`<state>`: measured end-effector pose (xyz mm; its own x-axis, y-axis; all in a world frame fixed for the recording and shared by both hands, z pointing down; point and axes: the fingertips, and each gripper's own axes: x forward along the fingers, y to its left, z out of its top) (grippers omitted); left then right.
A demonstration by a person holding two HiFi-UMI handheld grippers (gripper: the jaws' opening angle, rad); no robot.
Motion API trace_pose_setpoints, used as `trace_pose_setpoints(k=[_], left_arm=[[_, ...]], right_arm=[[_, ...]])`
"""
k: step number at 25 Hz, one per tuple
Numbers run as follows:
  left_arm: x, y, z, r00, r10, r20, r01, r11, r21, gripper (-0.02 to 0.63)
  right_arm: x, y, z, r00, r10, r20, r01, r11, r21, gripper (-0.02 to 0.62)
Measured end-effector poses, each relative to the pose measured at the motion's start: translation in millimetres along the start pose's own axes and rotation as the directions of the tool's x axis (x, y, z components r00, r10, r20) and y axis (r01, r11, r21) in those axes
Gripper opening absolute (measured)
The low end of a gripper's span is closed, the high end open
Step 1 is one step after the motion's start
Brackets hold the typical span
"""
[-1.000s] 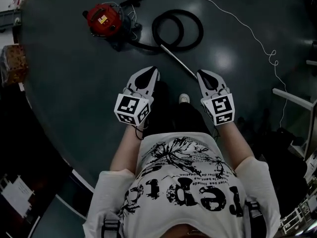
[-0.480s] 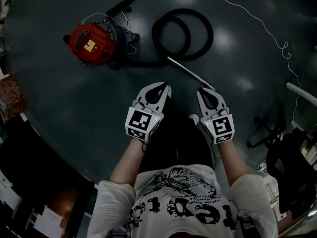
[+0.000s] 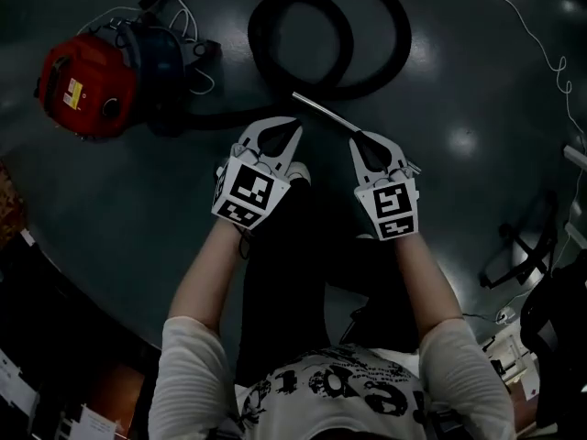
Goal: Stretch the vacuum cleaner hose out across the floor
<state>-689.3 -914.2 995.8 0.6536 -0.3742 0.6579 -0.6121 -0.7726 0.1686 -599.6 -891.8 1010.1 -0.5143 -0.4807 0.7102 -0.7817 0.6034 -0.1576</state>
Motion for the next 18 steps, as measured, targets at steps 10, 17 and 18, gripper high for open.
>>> trace_pose_setpoints(k=[10, 17, 18], left_arm=[[115, 10, -125, 0.998, 0.058, 0.005, -0.058, 0.989, 0.137, 0.006], [136, 6, -146, 0.992, 0.057, 0.112, -0.056, 0.998, -0.012, 0.006], [137, 6, -148, 0.991, 0.059, 0.12, -0.056, 0.998, -0.027, 0.006]], right_arm=[[155, -21, -199, 0.96, 0.067, -0.272, -0.126, 0.971, -0.206, 0.16], [202, -29, -246, 0.927, 0.063, -0.37, -0.216, 0.896, -0.387, 0.175], [206, -28, -250, 0.925, 0.065, -0.373, -0.225, 0.887, -0.403, 0.175]])
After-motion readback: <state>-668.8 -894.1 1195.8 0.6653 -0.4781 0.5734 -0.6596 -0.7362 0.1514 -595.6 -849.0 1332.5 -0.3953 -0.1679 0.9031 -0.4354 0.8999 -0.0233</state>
